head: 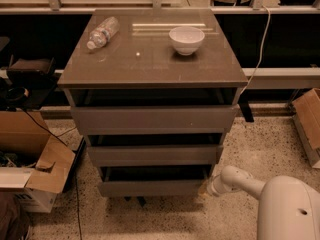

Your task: Close bottom drawer

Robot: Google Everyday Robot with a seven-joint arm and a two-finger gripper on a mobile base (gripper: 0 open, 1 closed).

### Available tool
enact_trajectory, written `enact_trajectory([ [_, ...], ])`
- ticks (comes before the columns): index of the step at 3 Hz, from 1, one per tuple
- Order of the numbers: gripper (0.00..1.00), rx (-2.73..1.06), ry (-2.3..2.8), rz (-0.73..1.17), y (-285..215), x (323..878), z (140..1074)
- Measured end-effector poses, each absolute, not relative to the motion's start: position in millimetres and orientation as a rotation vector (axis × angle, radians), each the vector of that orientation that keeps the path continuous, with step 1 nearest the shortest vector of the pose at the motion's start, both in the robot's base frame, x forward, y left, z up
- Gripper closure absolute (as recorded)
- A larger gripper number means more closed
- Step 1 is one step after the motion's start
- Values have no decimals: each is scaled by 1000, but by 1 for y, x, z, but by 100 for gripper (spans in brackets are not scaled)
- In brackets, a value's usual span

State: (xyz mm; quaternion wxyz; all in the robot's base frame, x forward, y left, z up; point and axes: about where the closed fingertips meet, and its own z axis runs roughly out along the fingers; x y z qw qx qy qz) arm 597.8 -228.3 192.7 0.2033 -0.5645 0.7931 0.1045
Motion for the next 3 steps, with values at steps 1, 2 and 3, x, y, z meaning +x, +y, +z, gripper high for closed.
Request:
enact_trajectory([
  [1, 100, -1579, 2201, 289, -221, 605, 187],
  [2, 100, -1578, 2138, 249, -204, 630, 180],
  [3, 85, -1578, 2134, 248, -202, 631, 178],
])
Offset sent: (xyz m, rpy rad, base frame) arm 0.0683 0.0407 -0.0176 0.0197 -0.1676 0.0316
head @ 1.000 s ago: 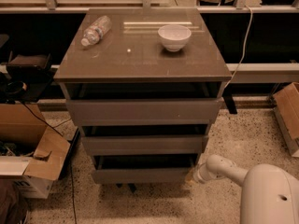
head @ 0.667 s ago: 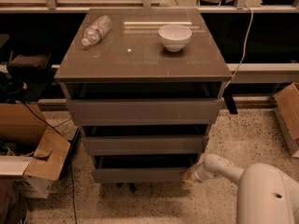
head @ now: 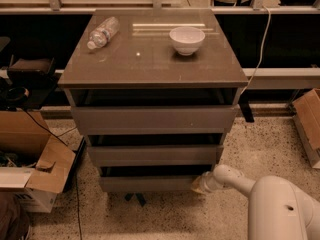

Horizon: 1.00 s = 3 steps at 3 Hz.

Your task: Close bottom drawer

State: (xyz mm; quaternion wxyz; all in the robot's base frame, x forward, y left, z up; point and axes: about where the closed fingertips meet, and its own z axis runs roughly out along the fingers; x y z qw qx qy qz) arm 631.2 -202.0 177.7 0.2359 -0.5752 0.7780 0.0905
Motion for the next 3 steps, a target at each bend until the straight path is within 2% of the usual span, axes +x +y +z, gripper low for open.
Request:
enact_trajectory([
  [3, 15, -1583, 2134, 262, -197, 627, 172],
])
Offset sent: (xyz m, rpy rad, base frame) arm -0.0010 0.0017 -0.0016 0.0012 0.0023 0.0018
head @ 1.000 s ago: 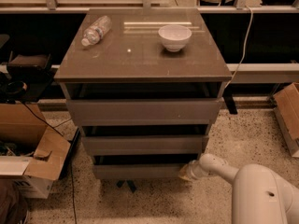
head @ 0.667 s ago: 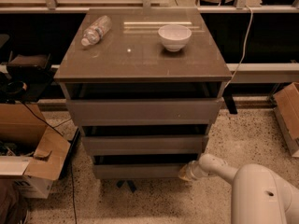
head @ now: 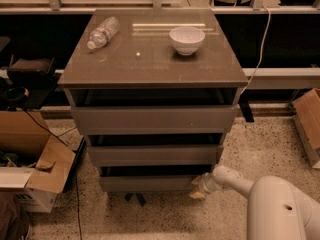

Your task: Close bottom drawer

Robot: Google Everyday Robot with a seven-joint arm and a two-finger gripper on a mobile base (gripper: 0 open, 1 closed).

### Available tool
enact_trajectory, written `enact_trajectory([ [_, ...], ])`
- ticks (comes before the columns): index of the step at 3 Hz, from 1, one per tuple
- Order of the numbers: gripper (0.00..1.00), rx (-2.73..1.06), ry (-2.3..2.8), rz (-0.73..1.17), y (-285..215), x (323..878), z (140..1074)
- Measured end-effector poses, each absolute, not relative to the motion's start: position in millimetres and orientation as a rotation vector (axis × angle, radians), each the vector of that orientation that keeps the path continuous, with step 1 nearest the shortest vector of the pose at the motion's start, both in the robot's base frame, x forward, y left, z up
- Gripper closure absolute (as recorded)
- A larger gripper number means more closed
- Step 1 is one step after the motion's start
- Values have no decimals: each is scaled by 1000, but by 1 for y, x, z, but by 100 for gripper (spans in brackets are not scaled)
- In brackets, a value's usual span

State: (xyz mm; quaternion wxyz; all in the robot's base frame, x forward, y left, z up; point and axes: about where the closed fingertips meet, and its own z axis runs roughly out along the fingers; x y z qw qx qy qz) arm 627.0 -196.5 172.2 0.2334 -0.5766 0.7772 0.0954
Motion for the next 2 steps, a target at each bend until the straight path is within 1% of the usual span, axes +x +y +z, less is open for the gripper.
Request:
enact_trajectory([
  [1, 0, -1585, 2135, 266, -195, 626, 171],
  [2, 0, -1585, 2135, 266, -195, 623, 171],
])
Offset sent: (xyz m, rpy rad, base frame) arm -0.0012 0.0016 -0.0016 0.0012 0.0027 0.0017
